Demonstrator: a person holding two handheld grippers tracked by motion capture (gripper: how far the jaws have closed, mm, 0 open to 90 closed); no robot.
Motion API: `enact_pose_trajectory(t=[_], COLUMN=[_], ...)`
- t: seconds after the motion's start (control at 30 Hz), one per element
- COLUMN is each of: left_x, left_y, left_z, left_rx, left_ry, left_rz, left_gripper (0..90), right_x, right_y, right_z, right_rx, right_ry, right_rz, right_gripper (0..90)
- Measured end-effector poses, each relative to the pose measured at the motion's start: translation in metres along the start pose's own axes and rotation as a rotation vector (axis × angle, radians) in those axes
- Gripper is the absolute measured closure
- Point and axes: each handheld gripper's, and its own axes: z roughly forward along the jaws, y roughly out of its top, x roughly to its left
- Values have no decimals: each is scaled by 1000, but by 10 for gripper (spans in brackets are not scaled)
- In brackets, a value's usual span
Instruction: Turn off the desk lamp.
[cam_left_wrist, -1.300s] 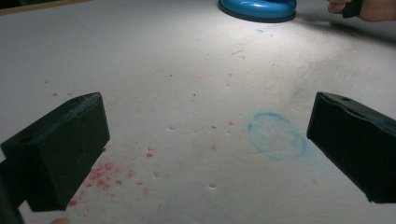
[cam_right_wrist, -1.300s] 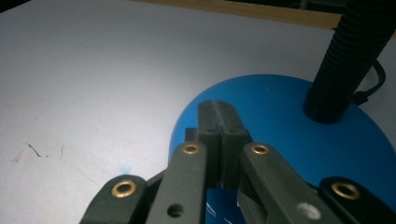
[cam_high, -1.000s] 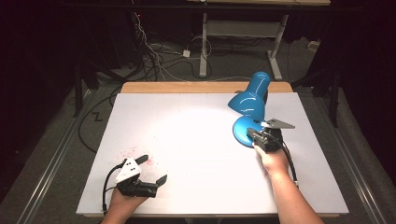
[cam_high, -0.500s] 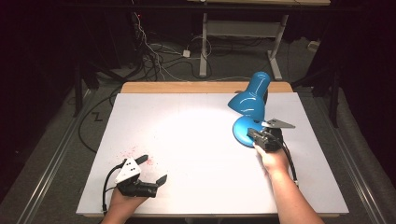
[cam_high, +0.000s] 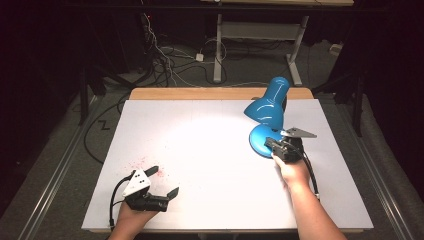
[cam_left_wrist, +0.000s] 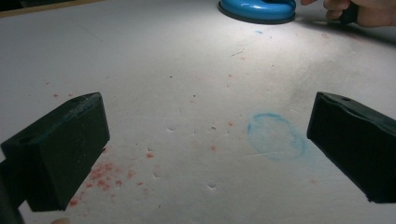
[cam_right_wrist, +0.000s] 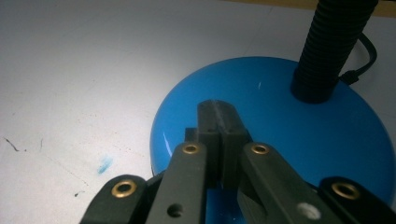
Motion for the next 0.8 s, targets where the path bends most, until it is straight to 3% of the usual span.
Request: enact_pose_trajectory(t=[0.8], left_x=[0], left_y=[0], left_z=[0], left_rx=[-3], left_ry=[-5], left_rz=[-3], left_gripper=[0], right_x=[0], right_y=[-2], right_z=[1], right_rx=[-12], right_ry=[1], right_rz=[2], right_gripper=[900])
